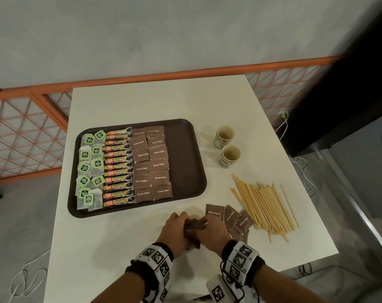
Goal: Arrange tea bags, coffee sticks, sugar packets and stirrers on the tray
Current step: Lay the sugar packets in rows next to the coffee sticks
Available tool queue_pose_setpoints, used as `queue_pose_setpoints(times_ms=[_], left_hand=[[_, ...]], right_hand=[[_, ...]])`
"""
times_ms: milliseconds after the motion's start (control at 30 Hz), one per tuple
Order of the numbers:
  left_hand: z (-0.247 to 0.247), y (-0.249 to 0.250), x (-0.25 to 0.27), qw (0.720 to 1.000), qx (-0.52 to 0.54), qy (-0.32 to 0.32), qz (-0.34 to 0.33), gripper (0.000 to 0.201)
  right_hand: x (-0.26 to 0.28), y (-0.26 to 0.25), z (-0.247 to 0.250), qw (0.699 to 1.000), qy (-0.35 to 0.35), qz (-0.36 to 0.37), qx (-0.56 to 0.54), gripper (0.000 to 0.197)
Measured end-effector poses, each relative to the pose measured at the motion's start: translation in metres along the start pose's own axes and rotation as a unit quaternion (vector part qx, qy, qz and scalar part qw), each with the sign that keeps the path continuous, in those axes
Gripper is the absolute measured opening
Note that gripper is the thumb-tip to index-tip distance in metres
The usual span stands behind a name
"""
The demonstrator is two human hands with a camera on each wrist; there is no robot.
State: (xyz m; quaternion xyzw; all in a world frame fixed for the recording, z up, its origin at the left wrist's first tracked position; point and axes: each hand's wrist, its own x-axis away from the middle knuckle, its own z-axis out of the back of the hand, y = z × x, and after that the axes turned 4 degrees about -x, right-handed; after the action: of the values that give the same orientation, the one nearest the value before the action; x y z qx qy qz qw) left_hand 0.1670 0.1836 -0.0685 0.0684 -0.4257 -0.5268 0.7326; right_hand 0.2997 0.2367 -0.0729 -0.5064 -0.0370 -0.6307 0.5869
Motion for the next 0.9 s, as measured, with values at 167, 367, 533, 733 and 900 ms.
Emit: queue_pose_setpoints(times_ms=[167, 367, 533, 733, 900], left_hand=[[0.011, -0.012, 0.007, 0.992, 0.122, -0.021, 0.002, 0.050], [0.053, -0.010, 0.030, 0.852, 0.507, -0.065, 0.114, 0.047], [0.063, -0.013, 0.037, 0.684, 0.712, -0.105, 0.120, 0.045], [0.068, -0.040, 0.041, 0.687, 0.712, -0.016, 0.144, 0.037], [0.077, -0.058, 0.046, 0.742, 0.660, 0.039, 0.112, 0.036]], right_hand=[[0.003, -0.011, 0.010, 0.996, -0.077, 0.027, -0.028, 0.011], [0.019, -0.045, 0.033, 0.971, -0.176, 0.087, -0.136, 0.028], [0.024, -0.084, 0.007, 0.987, -0.069, 0.145, -0.021, 0.030], [0.016, -0.095, -0.018, 0.979, 0.023, 0.199, 0.043, 0.019], [0.019, -0.106, -0.029, 0.986, -0.021, 0.166, 0.015, 0.029]])
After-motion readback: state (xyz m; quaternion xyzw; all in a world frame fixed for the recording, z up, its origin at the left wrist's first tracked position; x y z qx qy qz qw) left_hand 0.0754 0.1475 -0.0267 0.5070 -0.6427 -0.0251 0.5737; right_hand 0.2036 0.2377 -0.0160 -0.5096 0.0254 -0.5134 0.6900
